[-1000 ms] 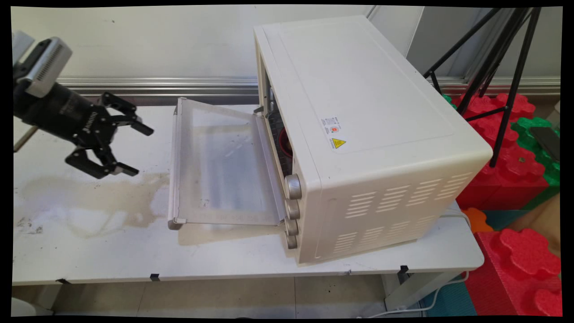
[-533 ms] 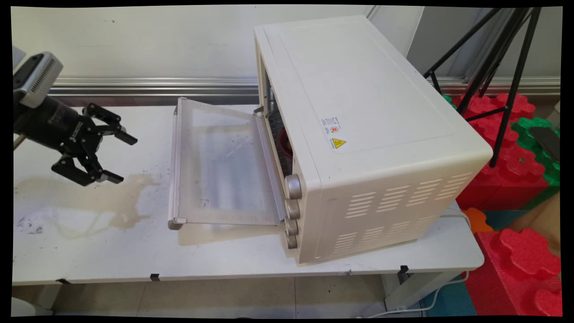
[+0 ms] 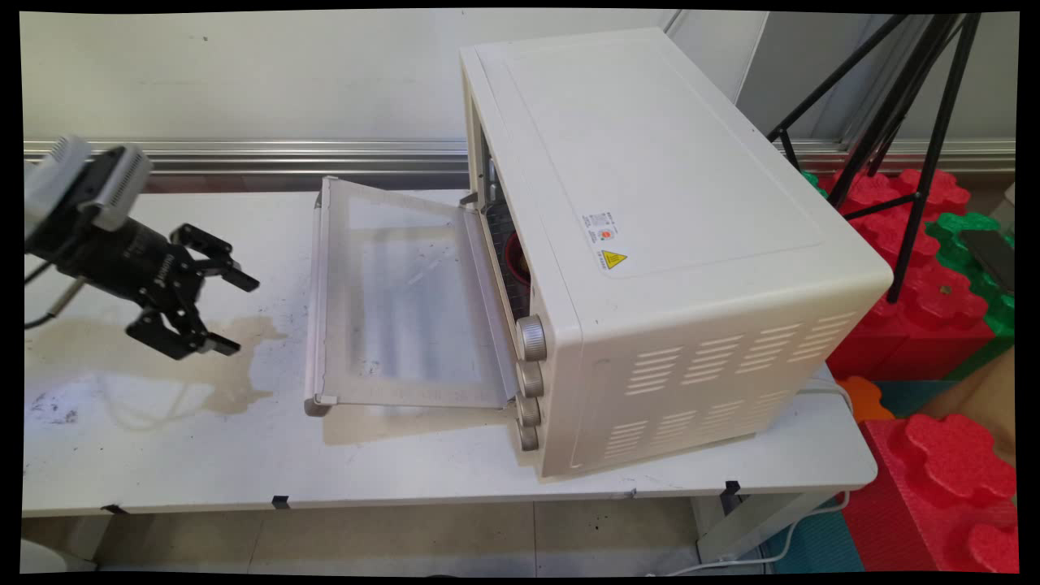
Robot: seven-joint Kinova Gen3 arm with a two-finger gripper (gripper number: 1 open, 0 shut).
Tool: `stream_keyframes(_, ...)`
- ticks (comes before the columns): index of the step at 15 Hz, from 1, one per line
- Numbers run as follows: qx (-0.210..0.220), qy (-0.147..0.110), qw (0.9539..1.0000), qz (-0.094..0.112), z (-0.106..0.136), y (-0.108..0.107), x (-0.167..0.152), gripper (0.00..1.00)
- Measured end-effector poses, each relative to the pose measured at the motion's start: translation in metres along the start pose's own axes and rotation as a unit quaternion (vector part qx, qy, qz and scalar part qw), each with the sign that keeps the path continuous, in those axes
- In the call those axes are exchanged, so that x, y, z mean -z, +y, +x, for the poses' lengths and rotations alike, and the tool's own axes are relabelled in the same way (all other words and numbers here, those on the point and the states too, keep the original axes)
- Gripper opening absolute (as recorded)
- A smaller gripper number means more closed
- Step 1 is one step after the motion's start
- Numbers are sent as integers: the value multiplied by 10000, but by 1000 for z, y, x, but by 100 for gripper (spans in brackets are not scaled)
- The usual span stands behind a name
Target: Close the oven
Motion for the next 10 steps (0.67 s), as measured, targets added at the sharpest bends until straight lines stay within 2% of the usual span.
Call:
stream_keyframes(9,305,154,9994,-84,-10,-14,-57,100)
stream_keyframes(10,322,164,9993,-87,-10,-15,-60,0)
